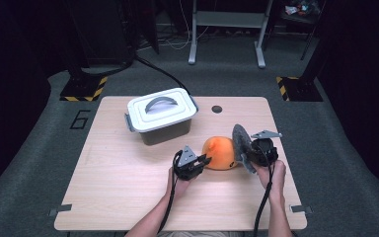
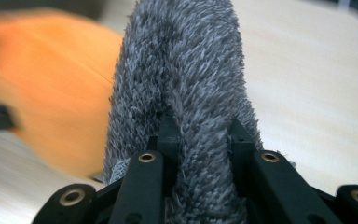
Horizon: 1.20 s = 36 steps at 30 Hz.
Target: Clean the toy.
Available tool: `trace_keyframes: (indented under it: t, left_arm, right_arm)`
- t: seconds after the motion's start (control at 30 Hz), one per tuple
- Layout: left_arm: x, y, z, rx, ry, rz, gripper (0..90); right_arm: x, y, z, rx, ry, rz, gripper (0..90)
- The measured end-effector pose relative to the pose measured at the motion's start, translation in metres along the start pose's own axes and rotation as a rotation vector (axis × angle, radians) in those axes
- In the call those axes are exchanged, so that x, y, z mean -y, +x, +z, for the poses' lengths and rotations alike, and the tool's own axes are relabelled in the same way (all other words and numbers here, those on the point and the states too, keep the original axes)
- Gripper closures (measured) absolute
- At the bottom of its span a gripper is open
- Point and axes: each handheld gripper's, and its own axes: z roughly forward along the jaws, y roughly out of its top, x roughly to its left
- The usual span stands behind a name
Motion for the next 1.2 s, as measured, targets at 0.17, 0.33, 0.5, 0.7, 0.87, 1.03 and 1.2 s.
trace_keyframes:
  t: [0.17,0.33,0.5,0.7,0.87,1.03,1.2]
  left_arm:
    - [0.0,-0.001,0.001,-0.001,-0.006,-0.004,77.9]
    - [0.0,-0.001,0.0,0.01,-0.005,-0.012,74.7]
    - [-0.002,-0.001,-0.001,0.003,-0.016,-0.017,64.9]
    - [-0.002,0.002,-0.003,-0.015,0.029,-0.052,52.2]
    - [0.0,0.007,-0.005,-0.005,0.07,-0.104,47.9]
    - [0.003,0.011,-0.004,0.019,0.086,-0.14,48.7]
    - [0.004,0.008,0.001,0.019,0.094,-0.121,62.0]
  right_arm:
    - [-0.02,0.025,-0.011,-0.04,-0.048,-0.079,73.2]
    - [-0.019,0.037,0.011,-0.02,0.029,-0.11,73.6]
    - [-0.012,0.031,0.014,-0.022,0.032,-0.086,74.1]
    - [-0.005,0.02,0.019,-0.019,0.034,-0.059,74.5]
    - [-0.002,0.014,0.021,-0.017,0.033,-0.048,74.6]
    - [-0.001,0.012,0.022,-0.02,0.031,-0.032,74.6]
    - [0.003,0.008,0.023,-0.018,0.03,-0.019,74.6]
